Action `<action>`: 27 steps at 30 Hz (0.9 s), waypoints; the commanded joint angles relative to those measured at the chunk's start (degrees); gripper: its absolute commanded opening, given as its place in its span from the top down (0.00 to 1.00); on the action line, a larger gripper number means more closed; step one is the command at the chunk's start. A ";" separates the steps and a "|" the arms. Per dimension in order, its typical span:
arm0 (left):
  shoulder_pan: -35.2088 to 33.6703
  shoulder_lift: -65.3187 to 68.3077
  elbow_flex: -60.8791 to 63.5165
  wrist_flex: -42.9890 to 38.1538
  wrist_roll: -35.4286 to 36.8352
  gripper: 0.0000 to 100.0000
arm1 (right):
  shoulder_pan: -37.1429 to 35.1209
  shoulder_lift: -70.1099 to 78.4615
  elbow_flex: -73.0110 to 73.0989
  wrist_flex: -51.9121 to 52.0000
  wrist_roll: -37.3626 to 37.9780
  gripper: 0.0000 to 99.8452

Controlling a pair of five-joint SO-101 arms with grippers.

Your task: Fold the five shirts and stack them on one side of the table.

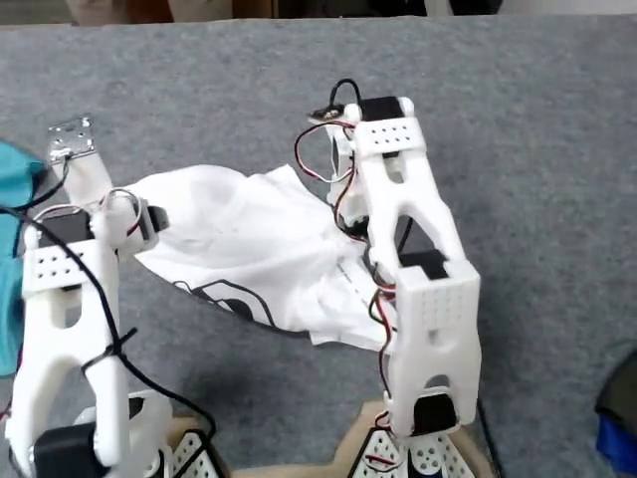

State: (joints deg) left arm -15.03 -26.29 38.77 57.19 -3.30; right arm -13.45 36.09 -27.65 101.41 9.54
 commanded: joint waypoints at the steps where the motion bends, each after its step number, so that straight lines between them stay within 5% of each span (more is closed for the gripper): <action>1: 0.53 6.37 -5.89 -1.41 0.62 0.75 | 0.84 -10.07 0.92 0.44 1.05 0.81; 6: -0.79 22.99 -21.63 6.68 4.31 0.75 | -1.10 -12.88 -4.35 -2.55 2.64 0.79; 15: 0.00 49.80 -50.55 23.30 8.09 0.81 | -8.75 8.13 -24.13 -17.41 -8.70 0.90; 27: -1.58 60.18 -61.27 30.86 7.91 0.81 | -12.62 40.84 -60.53 -17.49 -16.44 0.82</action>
State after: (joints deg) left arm -15.47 34.37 -19.60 87.52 4.44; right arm -26.20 74.07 -81.45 84.79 -5.93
